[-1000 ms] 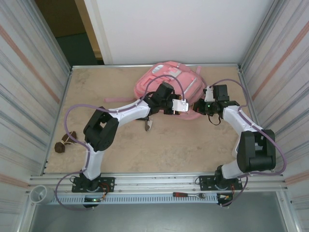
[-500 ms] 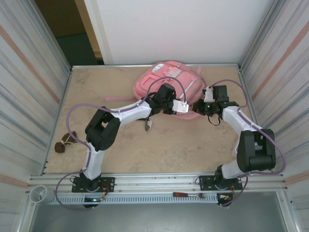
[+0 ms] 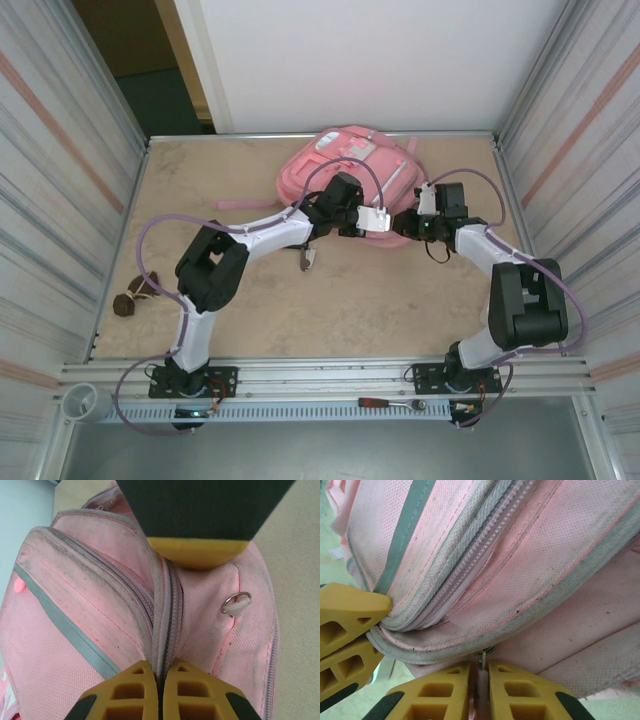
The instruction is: Pack the student bag
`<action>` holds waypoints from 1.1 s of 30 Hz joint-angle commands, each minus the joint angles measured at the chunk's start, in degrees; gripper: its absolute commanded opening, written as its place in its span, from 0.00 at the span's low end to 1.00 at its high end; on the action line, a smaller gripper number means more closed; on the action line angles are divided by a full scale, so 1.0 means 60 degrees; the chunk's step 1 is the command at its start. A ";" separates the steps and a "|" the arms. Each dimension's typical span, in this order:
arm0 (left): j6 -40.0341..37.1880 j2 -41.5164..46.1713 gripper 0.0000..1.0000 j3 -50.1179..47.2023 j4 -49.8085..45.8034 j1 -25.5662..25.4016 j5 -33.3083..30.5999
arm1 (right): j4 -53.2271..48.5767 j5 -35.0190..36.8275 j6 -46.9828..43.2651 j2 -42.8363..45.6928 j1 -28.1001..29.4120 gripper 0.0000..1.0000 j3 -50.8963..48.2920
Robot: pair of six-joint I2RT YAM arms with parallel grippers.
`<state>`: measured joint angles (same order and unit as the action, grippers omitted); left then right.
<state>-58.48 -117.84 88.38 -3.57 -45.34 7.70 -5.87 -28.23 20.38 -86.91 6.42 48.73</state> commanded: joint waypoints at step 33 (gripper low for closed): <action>0.1357 0.2234 0.57 -0.1978 0.0645 0.1649 0.0823 | -0.0051 0.1866 0.0472 0.1930 0.0961 0.00 0.0084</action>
<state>-55.66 -110.21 78.02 1.56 -37.50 14.31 -5.87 -17.34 21.02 -79.68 11.00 48.27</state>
